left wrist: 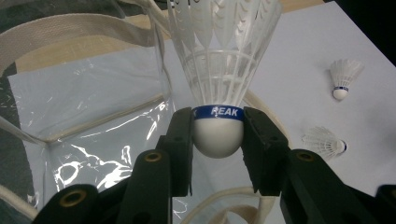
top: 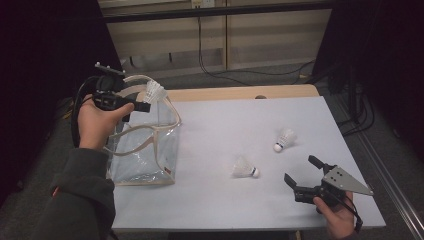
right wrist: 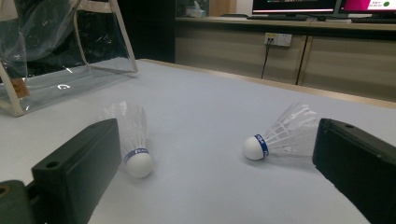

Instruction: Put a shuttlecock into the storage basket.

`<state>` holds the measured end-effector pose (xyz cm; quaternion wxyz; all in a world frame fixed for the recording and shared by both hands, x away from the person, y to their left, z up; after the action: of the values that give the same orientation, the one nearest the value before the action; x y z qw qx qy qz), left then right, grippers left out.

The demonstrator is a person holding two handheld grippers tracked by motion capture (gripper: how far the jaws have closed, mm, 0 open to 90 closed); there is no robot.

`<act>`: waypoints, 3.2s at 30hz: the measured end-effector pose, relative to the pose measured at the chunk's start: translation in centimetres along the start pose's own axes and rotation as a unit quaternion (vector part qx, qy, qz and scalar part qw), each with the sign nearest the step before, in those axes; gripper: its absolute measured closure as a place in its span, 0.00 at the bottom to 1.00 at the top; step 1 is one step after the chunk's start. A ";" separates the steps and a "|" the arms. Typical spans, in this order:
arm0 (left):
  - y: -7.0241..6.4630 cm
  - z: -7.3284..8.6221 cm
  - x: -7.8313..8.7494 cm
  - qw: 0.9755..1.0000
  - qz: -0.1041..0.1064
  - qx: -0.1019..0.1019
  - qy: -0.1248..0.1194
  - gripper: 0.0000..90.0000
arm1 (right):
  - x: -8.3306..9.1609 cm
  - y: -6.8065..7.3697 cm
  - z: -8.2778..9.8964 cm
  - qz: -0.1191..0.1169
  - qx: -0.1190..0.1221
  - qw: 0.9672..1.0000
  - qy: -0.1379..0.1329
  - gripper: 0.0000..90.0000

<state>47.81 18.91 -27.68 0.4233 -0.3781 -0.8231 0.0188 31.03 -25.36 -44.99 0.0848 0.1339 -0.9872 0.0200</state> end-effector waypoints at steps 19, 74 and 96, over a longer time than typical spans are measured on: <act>1.2 0.2 0.4 1.000 -0.020 0.012 -0.010 0.72 | 0.0 -0.1 0.0 0.001 0.002 1.000 -0.001 0.01; 4.2 0.5 -0.2 0.997 -0.064 0.042 -0.018 0.72 | 0.1 0.0 -0.1 0.001 0.002 1.000 0.000 0.01; 5.3 0.7 -0.9 0.995 -0.082 0.057 -0.024 0.72 | 0.0 0.1 0.0 -0.001 0.003 1.000 0.001 0.01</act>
<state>50.85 22.32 -30.59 0.4244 -0.2847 -0.8586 0.0398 30.97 -25.26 -45.02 0.0858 0.1349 -0.9869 0.0231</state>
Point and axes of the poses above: each handheld gripper's, and its own axes: x roughly backward along the jaws, z roughly out of its underside, y roughly to its left, the point moved 7 cm from there along -x, roughly forward along the jaws, and after that the axes turned 12 degrees about z, right-handed, at the moved point
